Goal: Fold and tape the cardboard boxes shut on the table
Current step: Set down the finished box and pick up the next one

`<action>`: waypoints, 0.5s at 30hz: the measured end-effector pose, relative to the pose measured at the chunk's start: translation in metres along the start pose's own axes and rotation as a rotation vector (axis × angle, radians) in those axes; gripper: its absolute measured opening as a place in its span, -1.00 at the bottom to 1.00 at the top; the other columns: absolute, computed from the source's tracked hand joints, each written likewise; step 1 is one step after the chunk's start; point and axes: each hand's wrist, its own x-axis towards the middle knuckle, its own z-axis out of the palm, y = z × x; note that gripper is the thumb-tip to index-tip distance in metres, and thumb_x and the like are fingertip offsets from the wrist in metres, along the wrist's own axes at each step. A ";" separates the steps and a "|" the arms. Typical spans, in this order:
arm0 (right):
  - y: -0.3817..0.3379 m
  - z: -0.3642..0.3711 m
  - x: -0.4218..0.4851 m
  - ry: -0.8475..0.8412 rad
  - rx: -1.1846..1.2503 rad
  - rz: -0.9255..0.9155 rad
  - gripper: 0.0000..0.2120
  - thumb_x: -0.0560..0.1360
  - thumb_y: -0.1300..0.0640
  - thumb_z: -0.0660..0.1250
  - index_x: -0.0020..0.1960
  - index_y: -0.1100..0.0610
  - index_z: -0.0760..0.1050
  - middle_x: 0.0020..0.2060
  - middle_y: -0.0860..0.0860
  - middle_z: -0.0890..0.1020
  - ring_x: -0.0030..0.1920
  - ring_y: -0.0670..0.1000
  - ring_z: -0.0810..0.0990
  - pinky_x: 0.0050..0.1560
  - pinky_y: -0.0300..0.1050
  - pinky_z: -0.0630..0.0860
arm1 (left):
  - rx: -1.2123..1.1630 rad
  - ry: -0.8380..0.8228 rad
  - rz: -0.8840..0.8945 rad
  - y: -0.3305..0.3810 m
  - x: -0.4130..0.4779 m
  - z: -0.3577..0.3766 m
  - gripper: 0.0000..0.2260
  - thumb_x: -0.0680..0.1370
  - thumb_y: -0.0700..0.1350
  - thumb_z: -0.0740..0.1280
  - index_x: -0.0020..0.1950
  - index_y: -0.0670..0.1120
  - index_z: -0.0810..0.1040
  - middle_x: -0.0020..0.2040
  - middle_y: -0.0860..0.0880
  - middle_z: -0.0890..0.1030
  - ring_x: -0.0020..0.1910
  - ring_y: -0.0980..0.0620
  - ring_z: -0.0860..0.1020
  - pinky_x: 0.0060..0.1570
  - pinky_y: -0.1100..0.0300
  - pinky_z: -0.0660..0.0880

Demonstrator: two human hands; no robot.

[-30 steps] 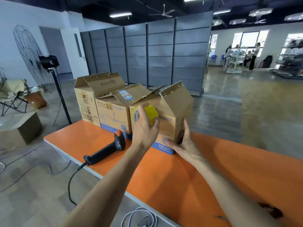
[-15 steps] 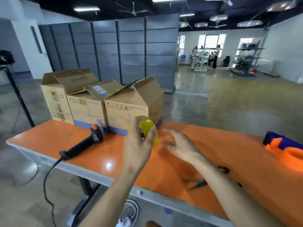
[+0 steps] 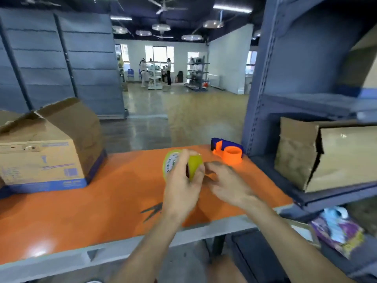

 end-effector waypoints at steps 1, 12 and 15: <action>0.007 -0.013 -0.008 0.031 -0.014 0.029 -0.76 0.56 0.26 0.30 0.19 0.12 0.59 0.13 0.05 0.65 0.17 0.05 0.58 0.21 -0.03 0.47 | -0.036 -0.035 0.028 0.005 0.004 0.013 -0.87 0.62 -0.21 0.34 0.05 0.01 0.46 -0.25 0.17 0.48 -0.28 0.15 0.45 -0.23 0.26 0.38; 0.059 -0.143 -0.111 0.348 -0.140 0.241 -0.80 0.53 0.23 0.29 0.01 -0.04 0.59 -0.14 -0.11 0.65 -0.13 -0.09 0.58 -0.07 -0.08 0.52 | -0.362 -0.197 0.091 0.099 0.024 0.153 -0.82 0.65 -0.14 0.32 0.24 0.04 0.47 0.08 -0.02 0.60 0.07 -0.04 0.58 0.12 -0.07 0.52; 0.063 -0.187 -0.121 0.424 -0.172 0.242 -0.72 0.54 0.21 0.30 0.18 -0.07 0.59 0.00 -0.15 0.68 0.00 -0.11 0.61 0.07 -0.18 0.53 | -0.374 -0.172 0.147 0.139 0.036 0.177 -0.81 0.66 -0.13 0.29 0.26 0.03 0.44 0.06 0.00 0.61 0.01 0.03 0.58 0.02 0.02 0.51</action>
